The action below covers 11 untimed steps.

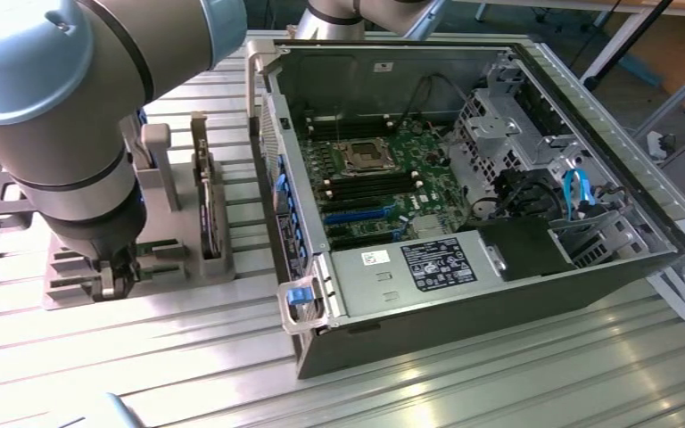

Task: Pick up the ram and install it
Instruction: 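Pick up the ram and move it above insertion slot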

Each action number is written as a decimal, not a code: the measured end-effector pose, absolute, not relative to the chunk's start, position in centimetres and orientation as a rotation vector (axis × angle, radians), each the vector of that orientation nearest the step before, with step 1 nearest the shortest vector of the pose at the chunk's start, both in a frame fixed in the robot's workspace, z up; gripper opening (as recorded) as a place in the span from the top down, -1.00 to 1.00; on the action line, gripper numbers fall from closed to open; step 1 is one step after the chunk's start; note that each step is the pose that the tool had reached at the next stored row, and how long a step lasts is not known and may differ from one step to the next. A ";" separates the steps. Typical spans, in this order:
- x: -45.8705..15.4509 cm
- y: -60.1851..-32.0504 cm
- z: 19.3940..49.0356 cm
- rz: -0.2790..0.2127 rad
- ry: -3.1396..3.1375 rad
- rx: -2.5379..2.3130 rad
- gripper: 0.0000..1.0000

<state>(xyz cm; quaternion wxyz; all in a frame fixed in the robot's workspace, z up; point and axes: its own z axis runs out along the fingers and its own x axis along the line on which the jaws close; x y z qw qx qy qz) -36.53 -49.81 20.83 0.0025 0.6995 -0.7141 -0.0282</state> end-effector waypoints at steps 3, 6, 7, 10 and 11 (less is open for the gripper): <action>-36.5 -49.8 21.3 -0.089 -2.240 2.194 0.72; -36.5 -49.8 22.3 -0.089 -2.240 2.194 0.72; -36.5 -49.8 22.5 -0.089 -2.240 2.194 0.72; -36.5 -49.8 23.2 -0.089 -2.240 2.194 0.72; -36.5 -49.8 23.5 -0.089 -2.240 2.194 0.72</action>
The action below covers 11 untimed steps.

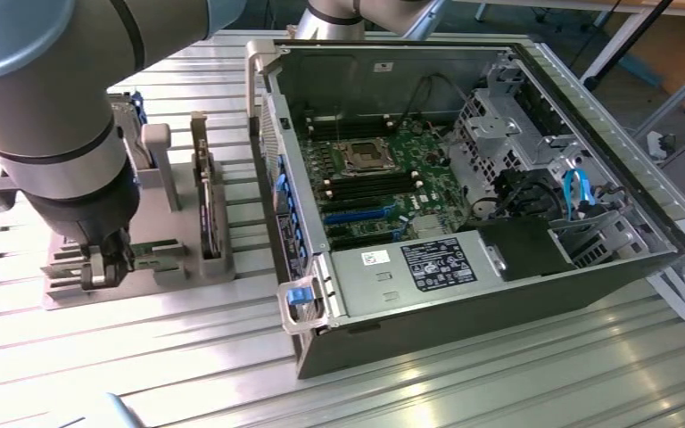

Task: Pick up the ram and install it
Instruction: 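Pick up the ram and move it above insertion slot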

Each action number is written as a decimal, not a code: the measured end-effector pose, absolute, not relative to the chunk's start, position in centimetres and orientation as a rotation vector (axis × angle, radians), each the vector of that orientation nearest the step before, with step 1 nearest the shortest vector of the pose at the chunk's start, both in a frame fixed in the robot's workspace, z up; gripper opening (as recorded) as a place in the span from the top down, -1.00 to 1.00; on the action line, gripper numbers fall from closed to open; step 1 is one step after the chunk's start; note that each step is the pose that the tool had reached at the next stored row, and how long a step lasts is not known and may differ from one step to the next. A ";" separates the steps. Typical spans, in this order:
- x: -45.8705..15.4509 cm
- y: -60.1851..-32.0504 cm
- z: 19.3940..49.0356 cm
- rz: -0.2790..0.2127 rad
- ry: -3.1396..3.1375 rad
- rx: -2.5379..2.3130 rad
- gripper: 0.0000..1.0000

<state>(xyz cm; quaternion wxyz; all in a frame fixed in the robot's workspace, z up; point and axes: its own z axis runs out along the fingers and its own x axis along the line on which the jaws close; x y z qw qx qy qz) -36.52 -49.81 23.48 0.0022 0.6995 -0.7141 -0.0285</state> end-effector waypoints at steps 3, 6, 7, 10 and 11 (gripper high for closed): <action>-36.5 -49.8 24.3 -0.089 -2.240 2.194 0.72; -36.5 -49.8 25.6 -0.090 -2.240 2.195 0.72; -36.5 -49.8 26.3 -0.090 -2.240 2.195 0.72; -36.5 -49.8 27.3 -0.090 -2.240 2.195 0.72; -36.5 -49.8 27.9 -0.090 -2.240 2.195 0.72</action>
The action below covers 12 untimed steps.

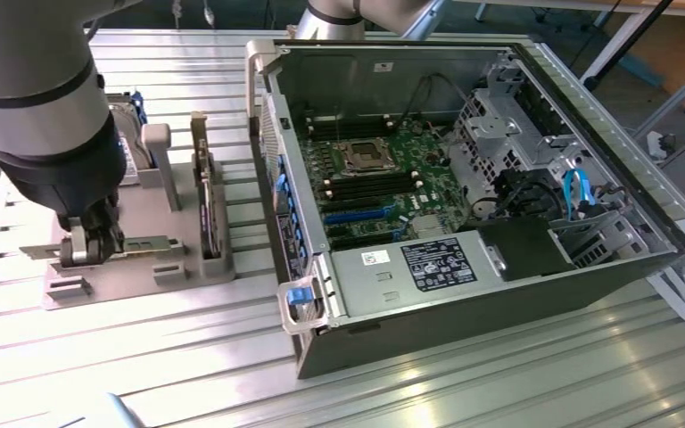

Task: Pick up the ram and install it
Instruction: 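Pick up the ram and move it above insertion slot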

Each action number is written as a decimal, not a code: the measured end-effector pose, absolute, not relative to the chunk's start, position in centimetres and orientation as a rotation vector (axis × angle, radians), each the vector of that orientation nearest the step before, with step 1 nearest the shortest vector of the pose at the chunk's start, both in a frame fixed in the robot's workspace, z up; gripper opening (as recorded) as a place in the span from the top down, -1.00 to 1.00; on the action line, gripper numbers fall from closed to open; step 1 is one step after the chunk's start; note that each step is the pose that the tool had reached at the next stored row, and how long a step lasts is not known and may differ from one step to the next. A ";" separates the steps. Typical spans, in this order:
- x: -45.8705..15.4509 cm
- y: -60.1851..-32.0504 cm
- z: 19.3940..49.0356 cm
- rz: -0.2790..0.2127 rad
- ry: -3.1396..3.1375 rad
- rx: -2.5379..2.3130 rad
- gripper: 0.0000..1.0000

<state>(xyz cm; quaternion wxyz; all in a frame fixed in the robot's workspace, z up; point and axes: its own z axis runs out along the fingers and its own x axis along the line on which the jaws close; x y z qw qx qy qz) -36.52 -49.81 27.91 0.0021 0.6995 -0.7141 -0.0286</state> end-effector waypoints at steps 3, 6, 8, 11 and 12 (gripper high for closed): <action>-36.5 -49.8 29.6 -0.090 -2.240 2.194 0.72; -36.5 -49.8 31.0 -0.090 -2.240 2.194 0.72; -36.5 -49.8 32.2 -0.090 -2.240 2.194 0.72; -36.5 -49.8 33.9 -0.090 -2.240 2.194 0.72; -36.5 -49.8 34.5 -0.090 -2.240 2.195 0.72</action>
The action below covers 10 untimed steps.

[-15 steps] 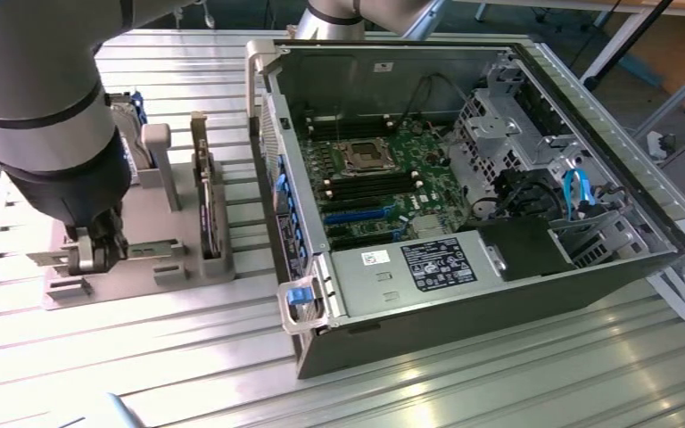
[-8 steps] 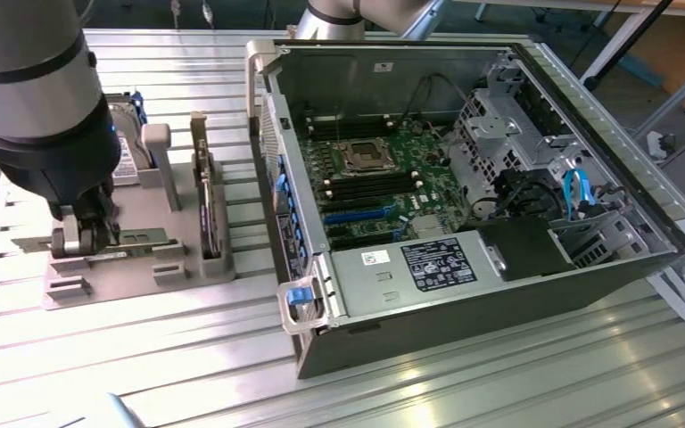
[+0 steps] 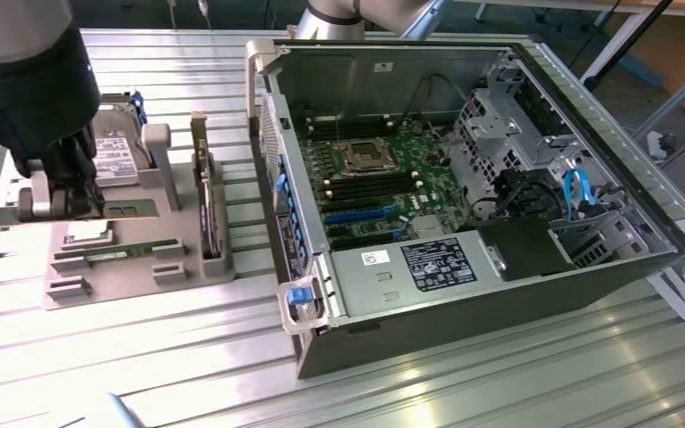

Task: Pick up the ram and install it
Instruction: 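Pick up the ram and move it above insertion slot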

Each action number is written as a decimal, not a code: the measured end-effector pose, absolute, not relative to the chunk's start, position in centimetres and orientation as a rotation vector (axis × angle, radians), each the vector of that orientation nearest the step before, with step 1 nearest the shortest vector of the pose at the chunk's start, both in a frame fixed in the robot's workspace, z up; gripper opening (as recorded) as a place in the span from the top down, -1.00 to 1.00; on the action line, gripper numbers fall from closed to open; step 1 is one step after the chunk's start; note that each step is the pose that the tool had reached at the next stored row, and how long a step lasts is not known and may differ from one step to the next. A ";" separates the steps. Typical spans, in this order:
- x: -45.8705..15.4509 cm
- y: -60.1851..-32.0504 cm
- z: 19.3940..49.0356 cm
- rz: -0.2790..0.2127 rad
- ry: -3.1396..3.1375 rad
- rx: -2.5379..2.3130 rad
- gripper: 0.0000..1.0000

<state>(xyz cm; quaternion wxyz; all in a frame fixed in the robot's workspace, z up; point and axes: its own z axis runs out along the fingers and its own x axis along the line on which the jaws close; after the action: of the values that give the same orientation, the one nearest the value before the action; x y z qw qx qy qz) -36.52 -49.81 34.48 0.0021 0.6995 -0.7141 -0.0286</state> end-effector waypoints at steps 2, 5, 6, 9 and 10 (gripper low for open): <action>-36.5 -49.8 35.3 -0.090 -2.240 2.195 0.72; -36.5 -49.8 36.5 -0.090 -2.240 2.195 0.72; -36.5 -49.8 36.9 -0.090 -2.240 2.195 0.72; -36.5 -49.8 37.2 -0.090 -2.240 2.195 0.72; -36.5 -49.8 37.2 -0.090 -2.240 2.195 0.72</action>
<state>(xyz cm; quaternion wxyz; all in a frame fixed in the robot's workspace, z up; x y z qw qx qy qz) -36.52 -49.82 37.22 0.0021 0.6995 -0.7140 -0.0286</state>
